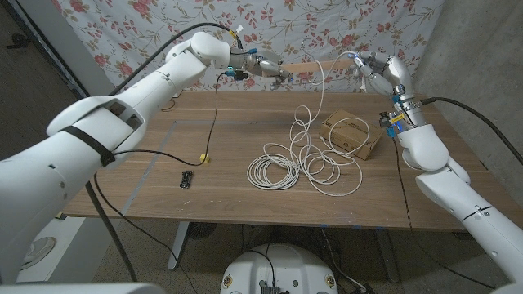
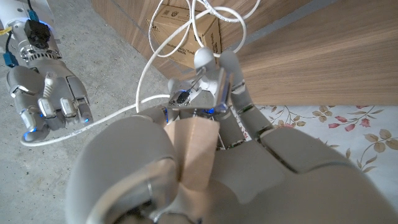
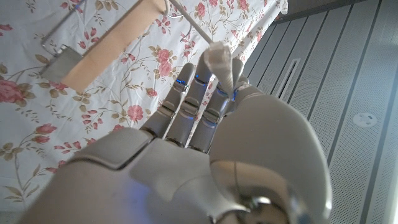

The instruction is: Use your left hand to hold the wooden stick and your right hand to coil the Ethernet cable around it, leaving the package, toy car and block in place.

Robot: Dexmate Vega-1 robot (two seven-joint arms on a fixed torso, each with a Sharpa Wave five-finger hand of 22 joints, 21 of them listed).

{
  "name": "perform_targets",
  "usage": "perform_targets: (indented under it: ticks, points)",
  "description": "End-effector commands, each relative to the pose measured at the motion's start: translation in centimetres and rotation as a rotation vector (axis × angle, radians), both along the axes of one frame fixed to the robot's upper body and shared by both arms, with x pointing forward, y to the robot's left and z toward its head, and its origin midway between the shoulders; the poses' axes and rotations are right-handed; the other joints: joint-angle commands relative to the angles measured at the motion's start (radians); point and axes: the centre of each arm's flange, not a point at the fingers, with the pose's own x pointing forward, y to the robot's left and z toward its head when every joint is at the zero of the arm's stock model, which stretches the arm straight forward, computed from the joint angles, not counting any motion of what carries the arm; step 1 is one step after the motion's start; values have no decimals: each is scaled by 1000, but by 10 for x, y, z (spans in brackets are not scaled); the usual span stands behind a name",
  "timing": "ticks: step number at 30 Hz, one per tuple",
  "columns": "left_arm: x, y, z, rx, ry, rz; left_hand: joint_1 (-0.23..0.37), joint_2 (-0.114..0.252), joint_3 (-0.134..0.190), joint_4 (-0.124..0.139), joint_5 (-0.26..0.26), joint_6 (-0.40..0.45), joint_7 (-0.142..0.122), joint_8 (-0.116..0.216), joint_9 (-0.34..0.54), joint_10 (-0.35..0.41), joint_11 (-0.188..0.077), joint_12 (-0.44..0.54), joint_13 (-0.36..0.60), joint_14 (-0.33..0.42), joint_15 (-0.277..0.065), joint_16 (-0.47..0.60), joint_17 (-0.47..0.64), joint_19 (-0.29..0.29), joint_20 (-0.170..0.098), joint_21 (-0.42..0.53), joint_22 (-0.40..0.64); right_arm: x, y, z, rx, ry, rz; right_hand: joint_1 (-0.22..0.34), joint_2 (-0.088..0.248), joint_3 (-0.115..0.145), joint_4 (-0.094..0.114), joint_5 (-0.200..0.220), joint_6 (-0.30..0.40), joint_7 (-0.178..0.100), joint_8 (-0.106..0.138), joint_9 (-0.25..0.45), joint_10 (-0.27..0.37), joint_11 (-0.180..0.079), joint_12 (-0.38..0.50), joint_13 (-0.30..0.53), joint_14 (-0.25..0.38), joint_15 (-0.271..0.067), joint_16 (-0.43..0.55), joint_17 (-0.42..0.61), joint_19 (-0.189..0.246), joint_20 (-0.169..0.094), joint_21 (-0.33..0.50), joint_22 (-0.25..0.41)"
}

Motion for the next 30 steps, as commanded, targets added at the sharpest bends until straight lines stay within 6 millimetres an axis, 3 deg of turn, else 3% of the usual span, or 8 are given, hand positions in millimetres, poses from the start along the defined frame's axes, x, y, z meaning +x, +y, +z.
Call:
perform_targets:
  ticks: [1, 17, 30]
  points:
    - [2, -5, -5, 48, 31, -3, 0, 8, 6, 1, 4, 1, 0, 6, -2, 9, 1, 7, 2, 1, -4, 502, 260, -3, 1, 3, 0, 9, 26, 47, -85, -87, -85, 17, 13, -1, 7, -3, 118, 63, 1, 2, -2, -7, 3, 2, 10, -98, -2, 4, -6, -105, 9, -1]
    - [2, 0, -10, 55, 53, -1, -1, 8, 6, 1, 3, -1, -1, 10, -7, 10, 2, 7, 2, 0, -6, 504, 260, -3, 2, 3, -2, 48, 49, 117, -105, -114, -112, 20, 13, -5, 12, -4, 119, 60, -1, 2, -2, -6, 3, -2, 12, -98, -3, 4, -10, -109, 20, -6]
    - [0, 6, -11, 42, 65, -9, -1, 8, 5, 1, 3, -4, -2, 15, -8, 10, 2, 7, 2, -2, -2, 507, 260, -4, 2, 4, -2, 93, 45, 163, -88, -16, -165, 24, 12, -8, 14, -5, 120, 62, -1, 3, -2, -7, 5, -1, 11, -98, -5, 4, -13, -110, 28, -10]
